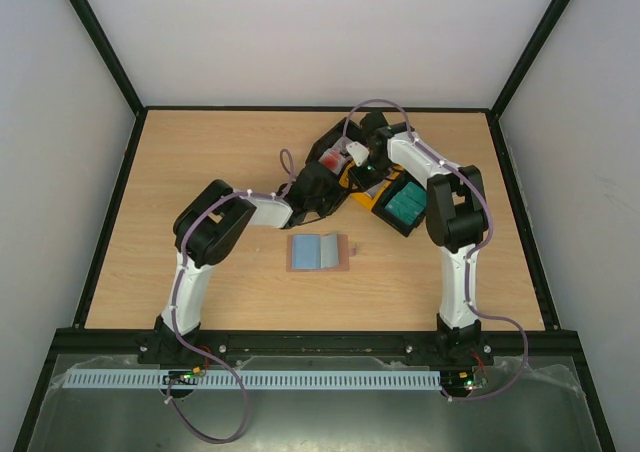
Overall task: Put the credit cards into the card holder
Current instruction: Pick up the credit card from the storage box.
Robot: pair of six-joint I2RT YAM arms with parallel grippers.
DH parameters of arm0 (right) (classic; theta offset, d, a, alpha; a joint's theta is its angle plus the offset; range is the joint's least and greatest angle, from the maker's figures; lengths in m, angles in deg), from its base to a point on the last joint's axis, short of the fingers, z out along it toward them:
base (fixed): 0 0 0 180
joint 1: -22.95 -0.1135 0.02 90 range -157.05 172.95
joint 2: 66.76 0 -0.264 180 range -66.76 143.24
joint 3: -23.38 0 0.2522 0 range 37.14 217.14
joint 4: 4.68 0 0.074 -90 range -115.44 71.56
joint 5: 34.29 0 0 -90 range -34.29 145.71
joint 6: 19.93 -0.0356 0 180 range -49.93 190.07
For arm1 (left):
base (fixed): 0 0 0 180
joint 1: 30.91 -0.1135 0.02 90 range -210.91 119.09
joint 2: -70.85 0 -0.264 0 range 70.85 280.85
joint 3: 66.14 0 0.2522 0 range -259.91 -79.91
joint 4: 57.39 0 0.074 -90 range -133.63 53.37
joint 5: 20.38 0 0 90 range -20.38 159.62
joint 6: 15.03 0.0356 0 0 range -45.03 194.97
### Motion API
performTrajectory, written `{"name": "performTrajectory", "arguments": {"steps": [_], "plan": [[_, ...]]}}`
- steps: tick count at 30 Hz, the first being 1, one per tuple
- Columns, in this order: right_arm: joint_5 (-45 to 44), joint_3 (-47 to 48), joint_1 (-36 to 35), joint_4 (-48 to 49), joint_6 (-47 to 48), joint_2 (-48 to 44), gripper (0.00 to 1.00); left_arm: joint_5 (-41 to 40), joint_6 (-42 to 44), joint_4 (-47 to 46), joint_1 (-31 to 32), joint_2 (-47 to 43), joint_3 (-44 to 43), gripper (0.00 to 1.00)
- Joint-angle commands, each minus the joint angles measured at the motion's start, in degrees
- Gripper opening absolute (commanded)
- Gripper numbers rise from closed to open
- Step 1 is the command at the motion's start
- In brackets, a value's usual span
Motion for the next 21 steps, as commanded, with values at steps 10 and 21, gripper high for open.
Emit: {"name": "performTrajectory", "arguments": {"steps": [10, 21], "plan": [[-1.21, -0.15, -0.39, -0.02, -0.71, -4.52, 0.24, -1.34, 0.47, 3.64, -0.74, 0.32, 1.17, 0.11], [-7.50, -1.45, -0.38, 3.39, -2.96, -3.33, 0.39, -1.43, 0.48, 3.87, -0.64, 0.38, 1.13, 0.11]]}}
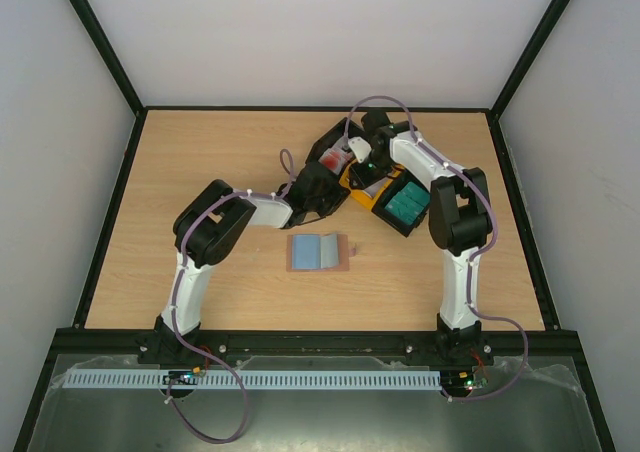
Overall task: Put the credit cards into the card holder
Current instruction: Pick up the credit card from the storage box.
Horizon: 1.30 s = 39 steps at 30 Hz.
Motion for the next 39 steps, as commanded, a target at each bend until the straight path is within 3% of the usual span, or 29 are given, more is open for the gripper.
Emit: {"name": "performTrajectory", "arguments": {"steps": [1, 4, 10, 22, 39], "plan": [[-6.19, -0.81, -0.37, 2.51, -1.77, -0.53, 0.40, -1.71, 0.18, 3.80, -0.55, 0.17, 1.34, 0.10], [-5.33, -0.48, -0.49, 2.22, -1.65, 1.19, 0.41, -3.13, -0.83, -2.42, -0.68, -2.03, 5.95, 0.04], [-3.14, 0.29, -0.79, 1.24, -1.02, 3.50, 0.44, -1.11, -0.28, -14.73, -2.68, -5.78, 11.47, 0.04], [1.54, 1.75, -0.89, -1.39, 0.40, 2.51, 0.41, 2.31, -0.05, -11.75, -4.33, -2.49, 8.54, 0.07], [1.99, 0.90, -0.90, -0.96, 0.62, 0.67, 0.33, 0.66, -0.08, -9.41, -3.68, -2.07, 8.24, 0.07]]}}
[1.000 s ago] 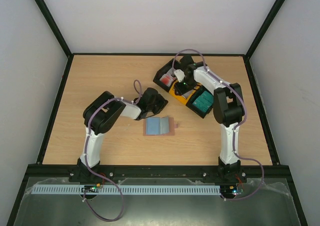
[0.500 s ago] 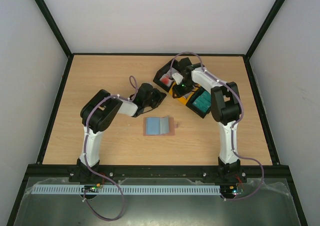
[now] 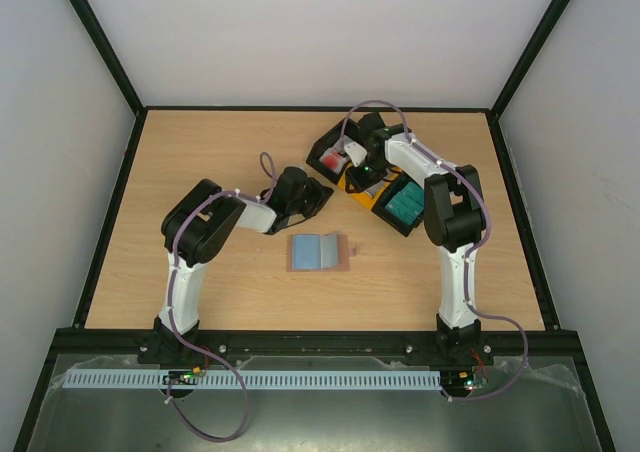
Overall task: Put the credit cards into the card holder
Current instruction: Pick up the credit card from the storage box.
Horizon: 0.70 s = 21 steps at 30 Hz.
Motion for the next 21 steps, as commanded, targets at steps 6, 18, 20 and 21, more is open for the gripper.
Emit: {"name": "performTrajectory", "arguments": {"steps": [6, 18, 20, 21], "plan": [[-1.32, -0.31, -0.28, -0.54, 0.09, -2.70, 0.51, -0.76, 0.48, 1.15, 0.23, 1.14, -1.69, 0.07], [-0.03, 0.58, -0.71, -0.76, 0.78, 0.50, 0.47, -0.67, 0.38, 1.35, 0.22, 1.29, -1.82, 0.07], [1.26, 0.55, -0.73, -1.34, 1.47, -0.21, 0.44, -0.72, 0.47, 1.35, 0.23, 1.37, -1.87, 0.07], [2.08, 0.58, -0.72, -1.75, 1.85, -0.87, 0.42, -0.61, 0.45, 1.33, 0.22, 1.41, -1.87, 0.07]]}}
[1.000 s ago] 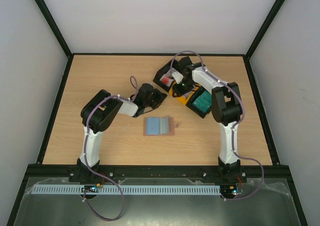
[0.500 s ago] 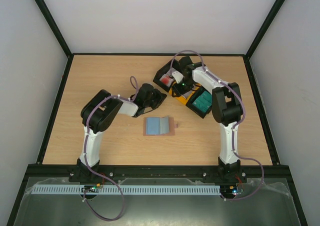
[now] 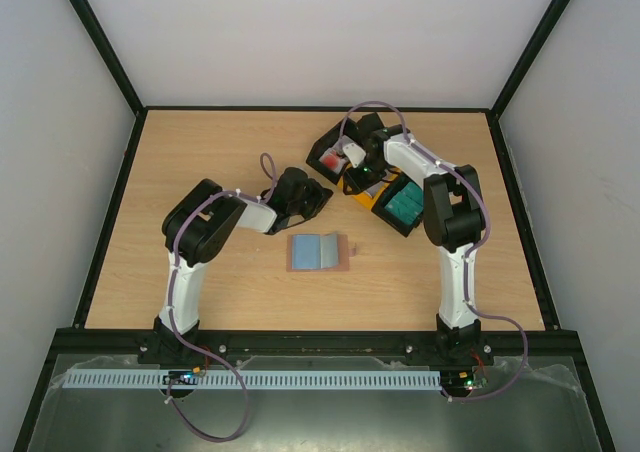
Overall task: Put the credit cards into the card holder
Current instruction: Pick up the credit card from the storage box.
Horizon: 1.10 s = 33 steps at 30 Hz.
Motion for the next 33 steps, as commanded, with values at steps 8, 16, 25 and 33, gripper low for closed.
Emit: {"name": "performTrajectory", "arguments": {"steps": [8, 16, 25, 33], "plan": [[2.60, 0.44, -0.43, -2.65, 1.95, -3.89, 0.32, -0.17, 0.43, 0.19, 0.29, 1.10, -1.73, 0.07], [2.88, 0.21, -0.43, -2.97, 1.95, -3.89, 0.27, -0.17, 0.48, 0.26, 0.22, 1.01, -1.74, 0.07], [1.89, -0.09, -0.43, -2.58, 1.44, -4.32, 0.19, -0.17, 0.54, 0.41, 0.26, 1.10, -1.79, 0.07], [1.06, -0.85, -0.43, -2.05, 1.24, -5.69, 0.15, -0.17, 0.53, 0.52, 0.23, 1.23, -1.87, 0.07]]}}
